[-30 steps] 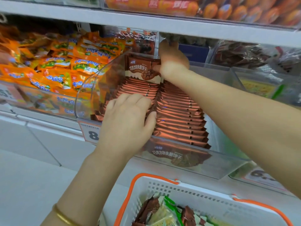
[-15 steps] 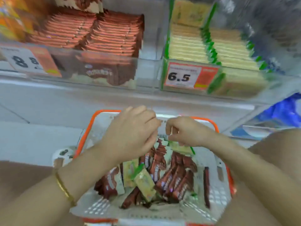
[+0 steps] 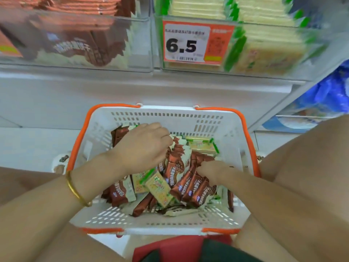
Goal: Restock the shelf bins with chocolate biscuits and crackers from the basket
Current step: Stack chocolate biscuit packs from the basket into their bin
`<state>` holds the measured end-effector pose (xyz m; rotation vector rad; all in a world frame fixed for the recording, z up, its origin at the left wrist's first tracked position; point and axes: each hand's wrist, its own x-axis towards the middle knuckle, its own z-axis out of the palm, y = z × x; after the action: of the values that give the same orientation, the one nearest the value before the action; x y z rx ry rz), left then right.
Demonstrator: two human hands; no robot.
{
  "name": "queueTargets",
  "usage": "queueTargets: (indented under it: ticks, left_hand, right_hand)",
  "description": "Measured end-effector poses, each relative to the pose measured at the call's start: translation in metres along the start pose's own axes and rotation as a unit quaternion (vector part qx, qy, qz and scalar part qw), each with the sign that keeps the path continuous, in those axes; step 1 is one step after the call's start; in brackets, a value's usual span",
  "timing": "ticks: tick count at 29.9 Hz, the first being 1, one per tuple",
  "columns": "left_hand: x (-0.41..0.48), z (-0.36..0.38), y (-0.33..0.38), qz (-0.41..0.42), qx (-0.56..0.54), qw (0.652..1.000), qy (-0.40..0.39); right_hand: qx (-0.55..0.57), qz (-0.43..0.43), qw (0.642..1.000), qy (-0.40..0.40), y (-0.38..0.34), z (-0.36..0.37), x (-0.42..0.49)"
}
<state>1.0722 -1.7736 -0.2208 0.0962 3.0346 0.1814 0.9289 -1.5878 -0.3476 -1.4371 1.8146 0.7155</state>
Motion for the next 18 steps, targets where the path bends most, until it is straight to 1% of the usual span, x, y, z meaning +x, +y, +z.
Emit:
queueTargets:
  ticks: [4, 6, 8, 11, 14, 16, 18]
  left_hand:
    - [0.001, -0.001, -0.003, 0.013, -0.004, 1.000, 0.010]
    - [0.001, -0.002, -0.004, 0.010, -0.011, 1.000, 0.016]
    - [0.001, -0.006, -0.003, -0.010, -0.035, 0.999, 0.005]
    - [0.002, -0.011, -0.011, -0.083, -0.084, 0.991, -0.069]
    - [0.002, -0.022, -0.020, -0.116, -0.125, 0.979, -0.112]
    - [0.002, -0.037, -0.028, -0.129, -0.149, 0.974, -0.114]
    - [-0.001, -0.060, -0.038, -0.136, -0.169, 0.973, -0.077]
  right_hand:
    - [-0.064, 0.006, 0.997, -0.030, -0.005, 0.007, 0.000]
    - [-0.051, -0.003, 0.998, -0.032, -0.007, -0.003, -0.001]
    - [-0.005, -0.033, 0.999, -0.012, -0.004, -0.026, -0.004]
    - [0.118, -0.064, 0.989, 0.058, 0.002, -0.075, -0.018]
    - [0.234, -0.108, 0.956, 0.140, 0.005, -0.123, -0.045]
    - [0.294, -0.127, 0.926, 0.198, 0.002, -0.149, -0.066]
    - [0.346, -0.126, 0.897, 0.247, -0.006, -0.174, -0.085]
